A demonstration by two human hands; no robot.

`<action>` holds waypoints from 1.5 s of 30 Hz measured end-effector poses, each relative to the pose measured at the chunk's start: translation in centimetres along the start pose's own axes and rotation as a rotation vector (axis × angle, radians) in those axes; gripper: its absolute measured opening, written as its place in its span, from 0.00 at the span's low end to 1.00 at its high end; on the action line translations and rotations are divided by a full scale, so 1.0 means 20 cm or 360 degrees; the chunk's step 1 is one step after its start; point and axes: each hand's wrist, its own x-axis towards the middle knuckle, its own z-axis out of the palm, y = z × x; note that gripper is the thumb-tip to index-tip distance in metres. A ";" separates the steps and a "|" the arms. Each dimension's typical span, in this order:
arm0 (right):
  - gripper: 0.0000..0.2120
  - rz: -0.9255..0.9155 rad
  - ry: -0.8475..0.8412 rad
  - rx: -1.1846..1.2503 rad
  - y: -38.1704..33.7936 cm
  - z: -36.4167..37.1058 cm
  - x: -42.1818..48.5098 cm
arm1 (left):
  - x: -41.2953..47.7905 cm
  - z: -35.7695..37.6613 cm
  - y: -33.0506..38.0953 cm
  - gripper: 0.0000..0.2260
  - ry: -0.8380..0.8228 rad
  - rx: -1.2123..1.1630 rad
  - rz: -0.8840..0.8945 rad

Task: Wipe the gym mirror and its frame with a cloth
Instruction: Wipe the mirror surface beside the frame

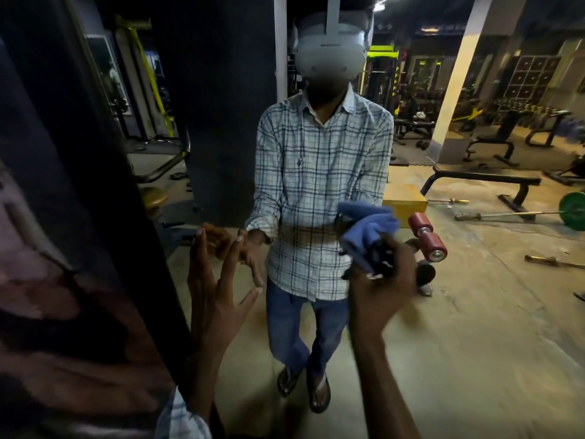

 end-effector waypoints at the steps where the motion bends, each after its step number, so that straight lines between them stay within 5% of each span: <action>1: 0.13 -0.0027 -0.0171 0.0042 0.01 0.04 -0.08 | 0.00 0.00 0.00 0.53 -0.0006 -0.0011 -0.0008; 4: 0.17 -0.0075 -0.0845 0.0007 0.05 0.12 -0.33 | -0.01 -0.01 0.00 0.50 -0.0027 0.0009 -0.0017; 6: 0.19 -0.0064 -0.0904 -0.0076 0.10 0.08 -0.37 | -0.01 -0.02 0.00 0.49 -0.0033 0.0027 -0.0015; 13: 0.13 0.0456 0.0296 -0.0160 0.24 -0.15 -0.18 | -0.01 -0.05 -0.05 0.48 -0.0076 0.0000 0.0018; 16: 0.18 0.0609 0.0335 -0.0057 0.10 0.04 -0.32 | 0.00 -0.08 -0.13 0.49 -0.0124 0.0015 0.0023; 21: 0.20 0.0140 -0.0213 -0.0106 -0.08 0.24 -0.42 | 0.04 -0.16 -0.26 0.50 -0.0157 0.0019 0.0083; 27: 0.15 0.0682 0.0845 -0.0101 0.10 0.07 -0.09 | 0.07 -0.22 -0.40 0.49 -0.0137 0.0019 0.0147; 29: 0.15 0.0534 0.0666 -0.0112 -0.04 0.27 -0.19 | 0.06 -0.22 -0.41 0.48 -0.0125 0.0012 0.0191; 33: 0.13 -0.0005 -0.0129 -0.0121 -0.27 0.54 -0.38 | 0.08 -0.21 -0.43 0.48 -0.0104 -0.0011 0.0213; 35: 0.13 -0.0046 -0.0077 -0.0171 -0.22 0.50 -0.31 | 0.08 -0.22 -0.46 0.49 -0.0101 -0.0013 0.0191; 40: 0.17 0.0379 0.0548 -0.0091 -0.18 0.46 -0.23 | 0.09 -0.22 -0.51 0.50 -0.0047 -0.0031 0.0137; 45: 0.15 -0.0188 -0.0345 -0.0082 -0.38 0.75 -0.48 | 0.07 -0.20 -0.53 0.43 0.0073 -0.0012 0.0101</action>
